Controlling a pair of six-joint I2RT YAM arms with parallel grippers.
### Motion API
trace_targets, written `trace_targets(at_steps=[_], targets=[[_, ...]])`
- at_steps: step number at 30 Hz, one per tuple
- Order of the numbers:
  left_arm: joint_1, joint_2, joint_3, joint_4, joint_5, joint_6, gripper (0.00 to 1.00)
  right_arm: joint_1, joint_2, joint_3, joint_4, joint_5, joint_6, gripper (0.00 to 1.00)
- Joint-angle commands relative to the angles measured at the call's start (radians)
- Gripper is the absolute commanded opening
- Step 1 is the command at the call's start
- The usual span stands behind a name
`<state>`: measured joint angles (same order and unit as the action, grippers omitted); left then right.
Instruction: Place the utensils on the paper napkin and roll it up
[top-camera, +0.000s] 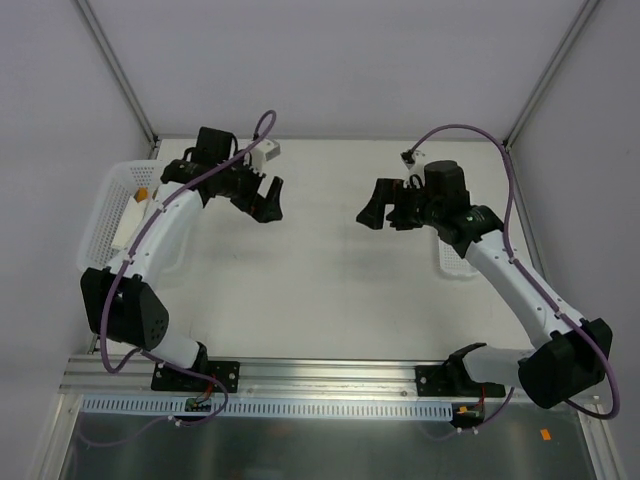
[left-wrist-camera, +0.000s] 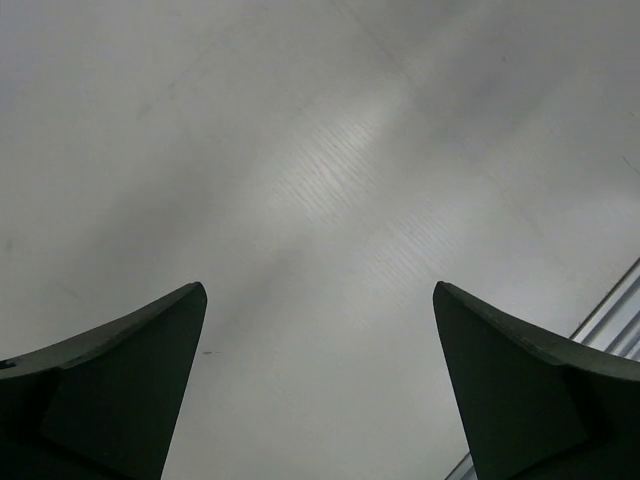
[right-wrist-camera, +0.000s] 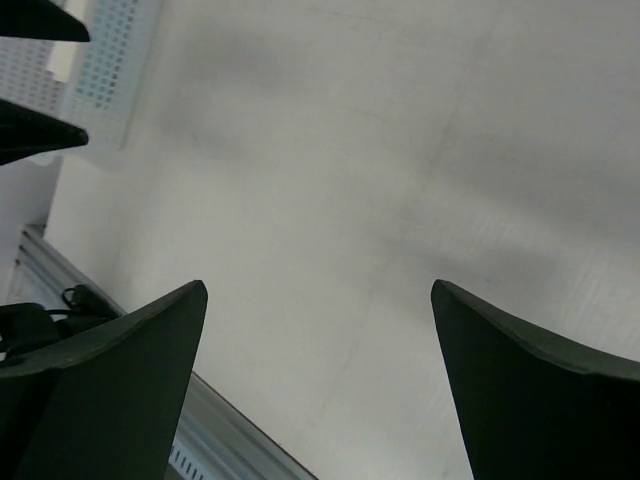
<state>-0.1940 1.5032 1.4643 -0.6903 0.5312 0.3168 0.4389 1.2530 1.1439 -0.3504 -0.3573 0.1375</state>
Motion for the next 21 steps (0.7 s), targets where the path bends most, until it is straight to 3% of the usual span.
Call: trace_targets(at_steps=[1,8,14,21], targets=[[-0.076,0.031,-0.024,-0.031,-0.062,-0.067,0.99,-0.022,-0.013,0.024,-0.154,0.165,-0.118,0.99],[-0.107,0.146,-0.048,0.008,0.038,-0.208,0.99,-0.039,0.061,-0.022,-0.153,0.274,-0.121,0.99],[-0.107,0.233,-0.039,0.037,-0.074,-0.199,0.99,-0.037,0.155,-0.038,-0.150,0.307,-0.127,0.99],[-0.105,0.218,-0.073,0.078,-0.080,-0.186,0.99,-0.039,0.178,-0.035,-0.147,0.299,-0.128,0.99]])
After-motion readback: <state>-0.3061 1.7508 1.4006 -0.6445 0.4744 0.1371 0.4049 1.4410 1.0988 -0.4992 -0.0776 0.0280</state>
